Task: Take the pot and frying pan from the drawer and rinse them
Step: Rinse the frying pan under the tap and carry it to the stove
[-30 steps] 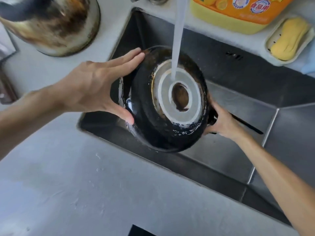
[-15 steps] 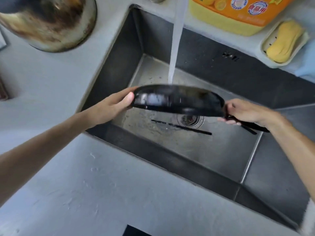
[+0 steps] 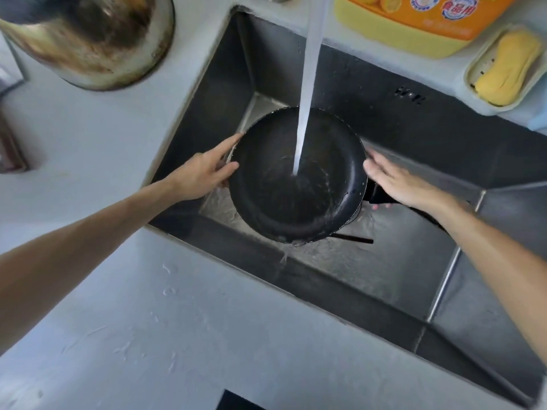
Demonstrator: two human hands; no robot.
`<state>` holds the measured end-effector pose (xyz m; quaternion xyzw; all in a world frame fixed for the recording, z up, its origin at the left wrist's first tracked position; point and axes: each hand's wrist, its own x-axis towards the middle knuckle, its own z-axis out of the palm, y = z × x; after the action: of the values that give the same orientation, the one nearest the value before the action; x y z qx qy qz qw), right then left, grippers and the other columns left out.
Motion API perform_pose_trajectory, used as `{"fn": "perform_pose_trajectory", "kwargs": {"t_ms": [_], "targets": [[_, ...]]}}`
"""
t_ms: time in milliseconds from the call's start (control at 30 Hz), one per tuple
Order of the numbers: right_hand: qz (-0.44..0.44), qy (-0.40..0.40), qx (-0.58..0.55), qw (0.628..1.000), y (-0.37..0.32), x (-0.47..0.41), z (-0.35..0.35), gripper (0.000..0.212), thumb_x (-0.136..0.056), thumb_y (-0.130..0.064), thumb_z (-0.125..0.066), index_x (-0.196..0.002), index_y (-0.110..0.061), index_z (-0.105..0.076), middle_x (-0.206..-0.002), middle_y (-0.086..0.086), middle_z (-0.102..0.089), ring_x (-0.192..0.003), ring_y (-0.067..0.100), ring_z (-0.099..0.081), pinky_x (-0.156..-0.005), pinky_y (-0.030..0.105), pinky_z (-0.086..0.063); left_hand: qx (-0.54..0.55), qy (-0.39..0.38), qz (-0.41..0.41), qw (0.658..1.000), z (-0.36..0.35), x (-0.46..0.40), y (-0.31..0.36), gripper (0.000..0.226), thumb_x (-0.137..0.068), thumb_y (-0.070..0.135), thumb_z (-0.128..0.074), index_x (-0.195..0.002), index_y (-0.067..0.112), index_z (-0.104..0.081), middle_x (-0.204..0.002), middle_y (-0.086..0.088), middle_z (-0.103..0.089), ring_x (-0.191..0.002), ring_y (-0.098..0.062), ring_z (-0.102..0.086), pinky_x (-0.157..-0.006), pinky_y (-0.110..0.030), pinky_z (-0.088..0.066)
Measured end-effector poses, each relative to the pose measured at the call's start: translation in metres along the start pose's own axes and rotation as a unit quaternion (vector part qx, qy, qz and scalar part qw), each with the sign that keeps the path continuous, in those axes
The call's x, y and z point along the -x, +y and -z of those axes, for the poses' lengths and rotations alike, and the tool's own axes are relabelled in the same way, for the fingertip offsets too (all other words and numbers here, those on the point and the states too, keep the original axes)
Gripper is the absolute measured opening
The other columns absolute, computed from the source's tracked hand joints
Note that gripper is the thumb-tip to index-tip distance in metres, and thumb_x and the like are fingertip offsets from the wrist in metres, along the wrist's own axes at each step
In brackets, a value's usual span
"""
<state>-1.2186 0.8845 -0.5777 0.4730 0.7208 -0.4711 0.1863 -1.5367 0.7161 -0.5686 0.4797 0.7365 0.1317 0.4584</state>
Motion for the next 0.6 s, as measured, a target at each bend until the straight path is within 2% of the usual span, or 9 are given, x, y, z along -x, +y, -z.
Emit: {"fn": "perform_pose_trajectory", "kwargs": {"t_ms": [33, 67, 133, 233, 300, 333, 400, 500, 600], "targets": [[0.027, 0.009, 0.030, 0.999, 0.001, 0.000, -0.002, 0.075, -0.077, -0.077, -0.029, -0.143, -0.051, -0.005, -0.140, 0.010, -0.050, -0.121, 0.029, -0.054, -0.103, 0.046, -0.038, -0.016, 0.000, 0.008, 1.000, -0.001, -0.003, -0.003, 0.061, -0.099, 0.028, -0.041, -0.146, 0.047, -0.007, -0.102, -0.028, -0.066, -0.090, -0.040, -0.066, -0.085, -0.052, -0.054], [0.053, 0.003, 0.076, 0.996, 0.003, 0.001, -0.005, 0.088, -0.072, -0.076, -0.040, -0.139, -0.056, 0.014, -0.146, 0.014, -0.043, -0.123, 0.034, -0.051, -0.101, 0.048, -0.041, -0.028, 0.007, 0.015, 0.999, -0.002, -0.006, -0.005, 0.062, -0.099, 0.029, -0.040, -0.145, 0.049, -0.005, -0.099, -0.030, -0.065, -0.089, -0.042, -0.065, -0.084, -0.053, -0.053], [0.072, -0.012, 0.147, 0.987, 0.006, 0.002, -0.012, 0.115, -0.055, -0.081, -0.055, -0.133, -0.058, 0.027, -0.146, 0.016, -0.041, -0.121, 0.038, -0.052, -0.097, 0.051, -0.044, -0.041, 0.023, 0.014, 0.999, -0.004, -0.011, -0.006, 0.060, -0.100, 0.030, -0.039, -0.147, 0.046, -0.006, -0.094, -0.027, -0.066, -0.082, -0.037, -0.066, -0.085, -0.047, -0.054], [0.063, -0.003, 0.181, 0.981, 0.014, -0.002, -0.020, 0.134, -0.043, -0.078, -0.068, -0.128, -0.058, 0.034, -0.129, 0.021, -0.057, -0.099, 0.037, -0.062, -0.087, 0.048, -0.050, -0.049, -0.029, 0.002, 0.998, -0.004, -0.015, -0.003, 0.071, -0.096, 0.034, -0.048, -0.148, 0.043, -0.001, -0.106, -0.018, -0.067, -0.091, -0.028, -0.067, -0.094, -0.038, -0.050], [0.057, 0.004, 0.198, 0.979, 0.018, -0.003, -0.025, 0.139, -0.038, -0.078, -0.068, -0.128, -0.055, 0.036, -0.119, 0.020, -0.063, -0.075, 0.030, -0.062, -0.077, 0.045, -0.052, -0.067, -0.129, 0.008, 0.989, -0.006, -0.015, -0.001, 0.101, -0.085, 0.037, -0.065, -0.147, 0.037, 0.015, -0.126, -0.015, -0.060, -0.110, -0.028, -0.062, -0.103, -0.036, -0.045], [0.056, 0.003, 0.204, 0.977, 0.019, -0.004, -0.026, 0.141, -0.035, -0.081, -0.066, -0.129, -0.053, 0.036, -0.117, 0.020, -0.063, -0.070, 0.028, -0.061, -0.075, 0.044, -0.053, -0.081, -0.170, 0.011, 0.982, -0.008, -0.015, 0.000, 0.115, -0.079, 0.035, -0.072, -0.146, 0.032, 0.022, -0.136, -0.015, -0.053, -0.119, -0.028, -0.056, -0.106, -0.033, -0.041], [0.051, 0.001, 0.209, 0.977, 0.023, -0.006, -0.030, 0.145, -0.031, -0.083, -0.064, -0.130, -0.051, 0.037, -0.120, 0.021, -0.062, -0.076, 0.030, -0.062, -0.077, 0.044, -0.052, -0.111, -0.200, 0.009, 0.973, -0.013, -0.016, 0.001, 0.131, -0.071, 0.029, -0.080, -0.143, 0.026, 0.029, -0.144, -0.017, -0.044, -0.130, -0.029, -0.047, -0.108, -0.031, -0.035], [0.045, 0.008, 0.210, 0.977, 0.027, -0.010, -0.037, 0.145, -0.040, -0.075, -0.071, -0.136, -0.045, 0.033, -0.129, 0.017, -0.057, -0.092, 0.033, -0.061, -0.078, 0.041, -0.049, -0.142, -0.187, 0.008, 0.972, -0.021, -0.025, -0.004, 0.137, -0.066, 0.030, -0.084, -0.143, 0.025, 0.029, -0.141, -0.023, -0.045, -0.128, -0.033, -0.048, -0.109, -0.038, -0.038], [0.043, 0.031, 0.210, 0.976, 0.027, -0.016, -0.045, 0.144, -0.046, -0.071, -0.075, -0.139, -0.041, 0.029, -0.120, 0.016, -0.061, -0.088, 0.033, -0.061, -0.073, 0.040, -0.049, -0.178, -0.178, 0.015, 0.968, -0.026, -0.034, -0.011, 0.136, -0.068, 0.033, -0.083, -0.143, 0.024, 0.030, -0.138, -0.026, -0.046, -0.123, -0.034, -0.051, -0.104, -0.037, -0.039]]}}
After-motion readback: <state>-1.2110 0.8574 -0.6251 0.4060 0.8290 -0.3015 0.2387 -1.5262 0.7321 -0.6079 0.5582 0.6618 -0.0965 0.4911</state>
